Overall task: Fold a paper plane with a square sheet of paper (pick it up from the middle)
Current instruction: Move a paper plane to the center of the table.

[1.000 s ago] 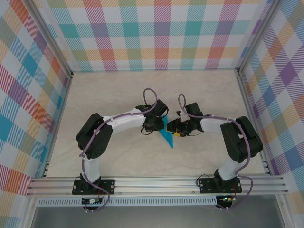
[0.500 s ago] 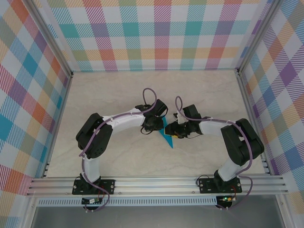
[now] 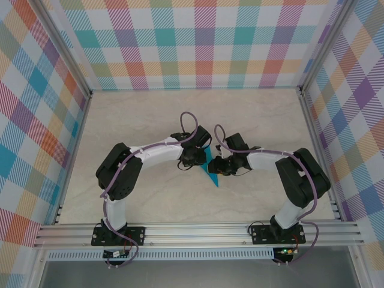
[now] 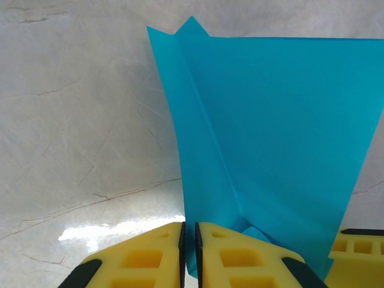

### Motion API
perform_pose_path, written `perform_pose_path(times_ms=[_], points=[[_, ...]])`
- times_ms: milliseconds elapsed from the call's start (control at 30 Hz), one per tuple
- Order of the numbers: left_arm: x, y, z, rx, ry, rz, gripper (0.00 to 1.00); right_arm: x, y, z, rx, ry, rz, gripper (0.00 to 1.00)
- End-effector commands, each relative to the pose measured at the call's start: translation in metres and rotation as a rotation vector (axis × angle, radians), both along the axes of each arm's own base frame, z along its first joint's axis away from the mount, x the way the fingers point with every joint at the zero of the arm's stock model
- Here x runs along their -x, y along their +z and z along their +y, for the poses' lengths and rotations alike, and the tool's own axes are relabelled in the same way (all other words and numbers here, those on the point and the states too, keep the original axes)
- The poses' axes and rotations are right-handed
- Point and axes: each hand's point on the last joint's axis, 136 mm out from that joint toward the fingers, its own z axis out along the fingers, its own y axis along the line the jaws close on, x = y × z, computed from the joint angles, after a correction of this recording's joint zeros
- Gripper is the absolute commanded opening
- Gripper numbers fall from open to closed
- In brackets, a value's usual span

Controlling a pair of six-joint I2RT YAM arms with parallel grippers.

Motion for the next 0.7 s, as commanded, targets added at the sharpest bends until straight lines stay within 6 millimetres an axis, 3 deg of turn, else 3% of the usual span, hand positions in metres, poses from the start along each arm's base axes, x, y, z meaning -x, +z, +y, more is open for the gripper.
perform_pose_path(times_ms=[0,367,533,667], points=[[-0.003,0.006,0.004,0.011,0.001,-0.013,0.15,-0.002,-0.005,0.001,0.043,0.021,-0.008,0.31],[-0.003,0.010,0.002,0.033,-0.011,-0.023,0.17,-0.002,-0.012,0.002,0.141,0.037,-0.020,0.15],[-0.003,0.025,0.002,0.070,-0.012,-0.062,0.20,-0.003,-0.002,-0.002,0.197,0.025,-0.052,0.08],[-0.006,0.045,0.016,0.070,0.028,-0.139,0.25,-0.006,0.009,-0.009,0.290,-0.002,-0.090,0.06]])
